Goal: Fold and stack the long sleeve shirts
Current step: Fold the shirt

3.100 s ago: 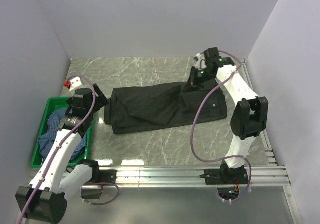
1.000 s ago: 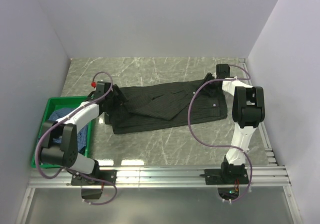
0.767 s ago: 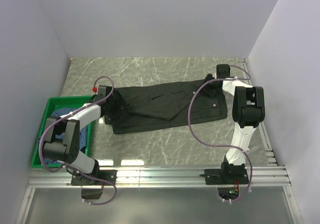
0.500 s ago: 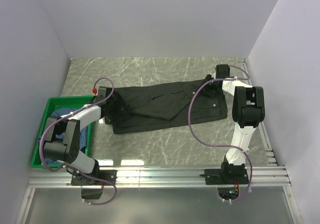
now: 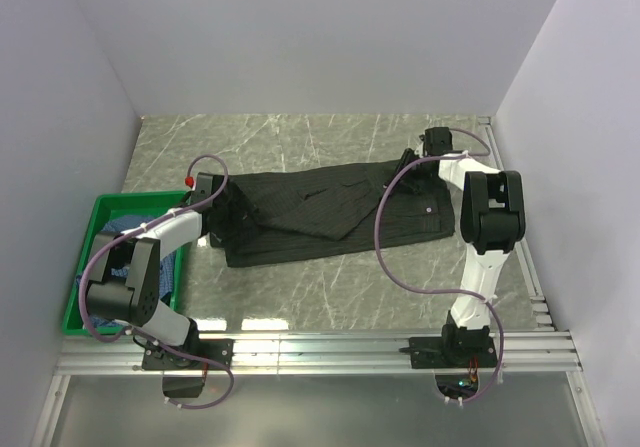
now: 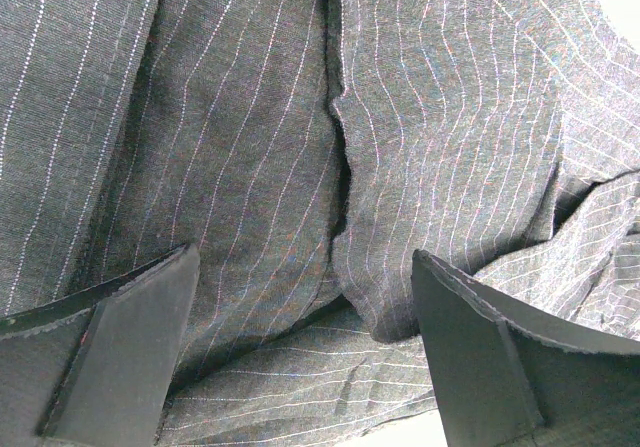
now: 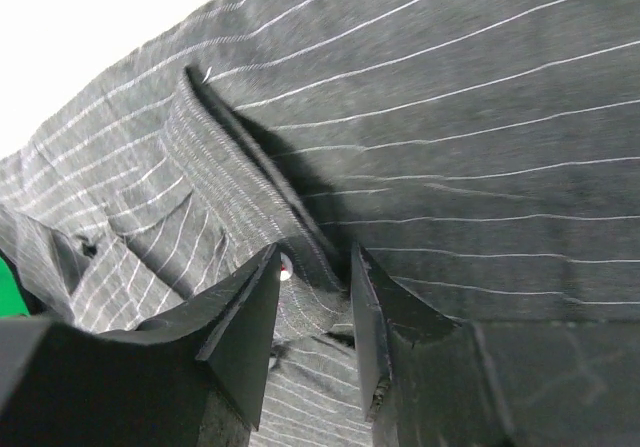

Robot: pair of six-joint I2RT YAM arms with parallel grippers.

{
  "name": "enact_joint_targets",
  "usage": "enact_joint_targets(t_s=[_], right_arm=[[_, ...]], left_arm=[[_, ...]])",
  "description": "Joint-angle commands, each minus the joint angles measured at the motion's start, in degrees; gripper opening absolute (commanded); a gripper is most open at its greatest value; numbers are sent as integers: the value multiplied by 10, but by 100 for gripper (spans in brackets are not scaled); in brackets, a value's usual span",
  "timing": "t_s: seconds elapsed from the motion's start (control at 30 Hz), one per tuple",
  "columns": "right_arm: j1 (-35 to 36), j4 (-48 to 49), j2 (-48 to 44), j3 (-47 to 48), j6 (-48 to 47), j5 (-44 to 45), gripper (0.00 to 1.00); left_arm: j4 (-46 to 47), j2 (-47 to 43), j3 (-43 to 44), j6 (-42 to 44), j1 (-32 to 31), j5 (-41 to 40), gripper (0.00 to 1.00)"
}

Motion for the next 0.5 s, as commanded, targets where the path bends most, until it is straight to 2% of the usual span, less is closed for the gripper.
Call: enact_joint_targets(t_s=[0.0,0.07,0.13,0.17,0.2,0.27,0.3,0.47], right_arm=[[10,-29,4,28,-30,8,41],[16,-35,6,35,-39,12,40],[19,-42,8,39,-43,16,32],[20,-43,8,40,-45,17,28],[19,-42,8,40,-47,17,19],[20,-39,5,38,-47,21,10],[20,-40,0,39,-48,23,2],[19,-50,-28,41,-52,72,0]], left_arm=[[2,6,-7,-3,-2,-1,94],[2,8,-6,-3,-2,-1,94],[1,7,-5,-3,-2,-1,94],[1,8,-5,-2,-2,-1,94],[0,7,-4,-3,-3,-1,94],[-2,8,-5,-2,-2,-3,94],[-4,8,-5,-1,-2,-4,94],[-9,19,-3,-6,-2,0,94]])
